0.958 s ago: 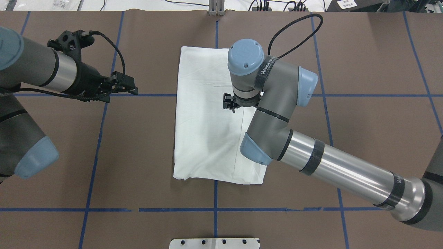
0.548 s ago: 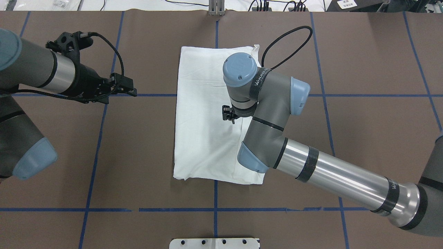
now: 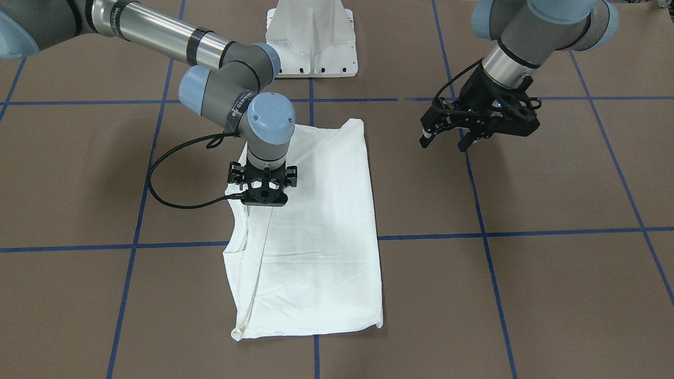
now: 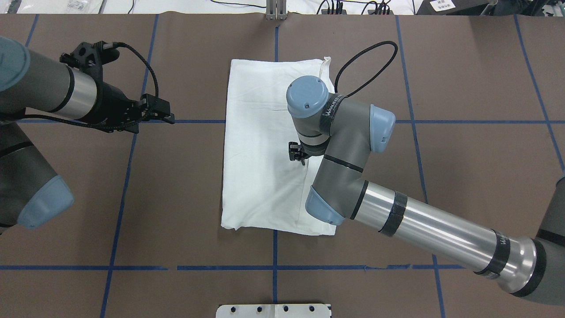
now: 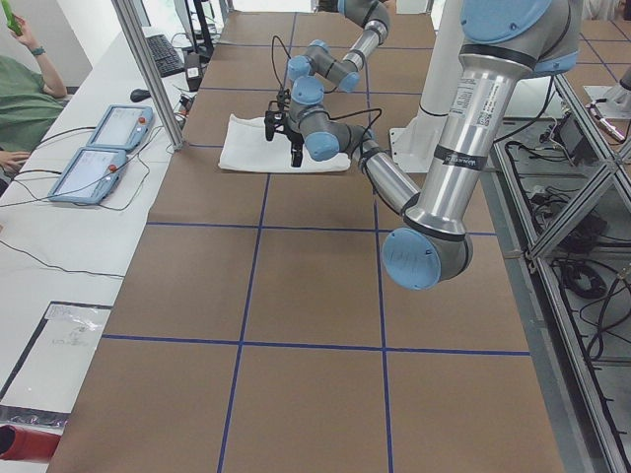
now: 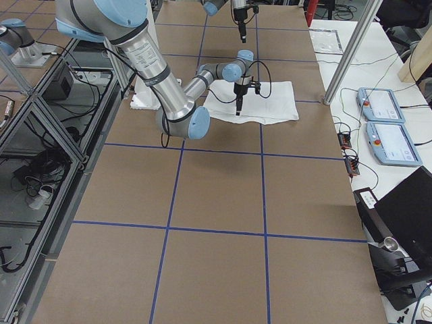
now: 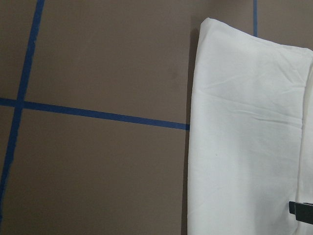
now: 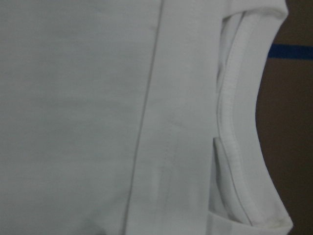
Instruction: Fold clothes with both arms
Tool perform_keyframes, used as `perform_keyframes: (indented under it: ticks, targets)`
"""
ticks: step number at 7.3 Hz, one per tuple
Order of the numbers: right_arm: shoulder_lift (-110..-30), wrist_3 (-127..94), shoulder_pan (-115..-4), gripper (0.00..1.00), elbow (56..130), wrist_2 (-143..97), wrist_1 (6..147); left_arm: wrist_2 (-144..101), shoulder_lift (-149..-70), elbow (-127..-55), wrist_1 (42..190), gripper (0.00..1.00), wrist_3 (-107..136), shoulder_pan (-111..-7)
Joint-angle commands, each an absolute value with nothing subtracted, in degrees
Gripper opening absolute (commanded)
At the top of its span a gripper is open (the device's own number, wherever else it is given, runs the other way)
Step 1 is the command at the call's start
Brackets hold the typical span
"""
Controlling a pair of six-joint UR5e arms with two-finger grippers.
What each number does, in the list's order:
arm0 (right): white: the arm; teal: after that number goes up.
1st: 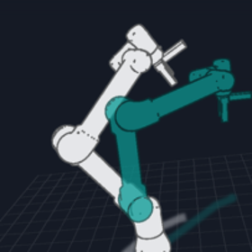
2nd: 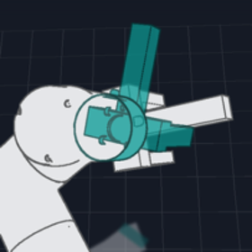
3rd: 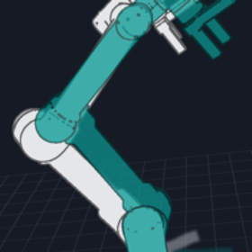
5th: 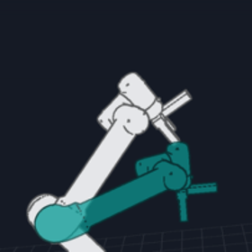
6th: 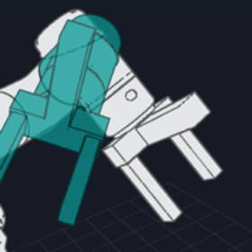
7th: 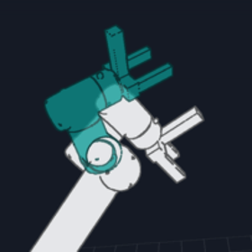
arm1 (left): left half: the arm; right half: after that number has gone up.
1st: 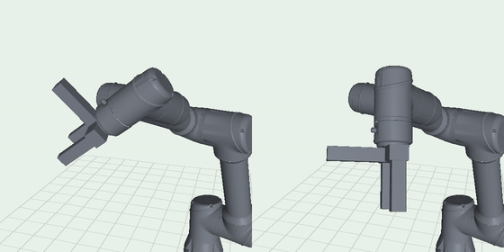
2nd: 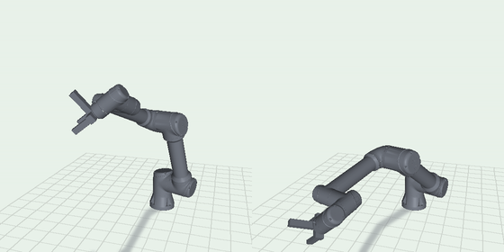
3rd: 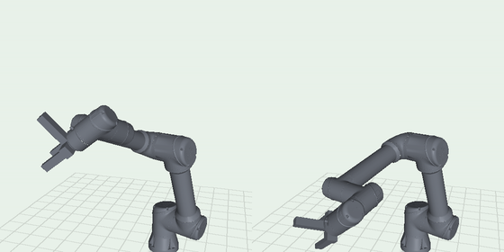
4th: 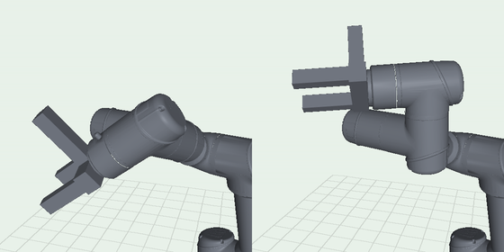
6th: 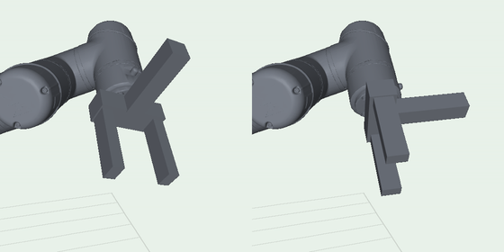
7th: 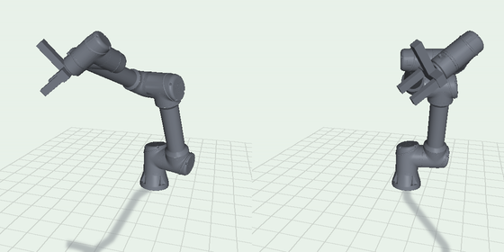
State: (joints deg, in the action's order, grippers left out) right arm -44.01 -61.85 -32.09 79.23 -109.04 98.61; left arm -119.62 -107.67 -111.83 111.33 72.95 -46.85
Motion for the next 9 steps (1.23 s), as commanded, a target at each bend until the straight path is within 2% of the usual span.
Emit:
perform_keyframes:
  ticks: [1, 7, 9]
  targets:
    - [-44.0, -61.4, -32.1, 1.0, 79.5, -109.1, 100.3, -119.6, -107.7, -111.7, 111.4, 1.0, 72.9, -46.8]
    - [-45.9, -55.7, -32.9, 1.0, 81.1, -108.6, 107.2, -121.3, -108.0, -111.7, 111.5, 1.0, 73.1, -46.6]
    - [-53.8, -51.3, -35.0, 1.0, 89.5, -108.7, 107.9, -121.3, -108.3, -111.7, 111.4, 1.0, 73.3, -46.4]
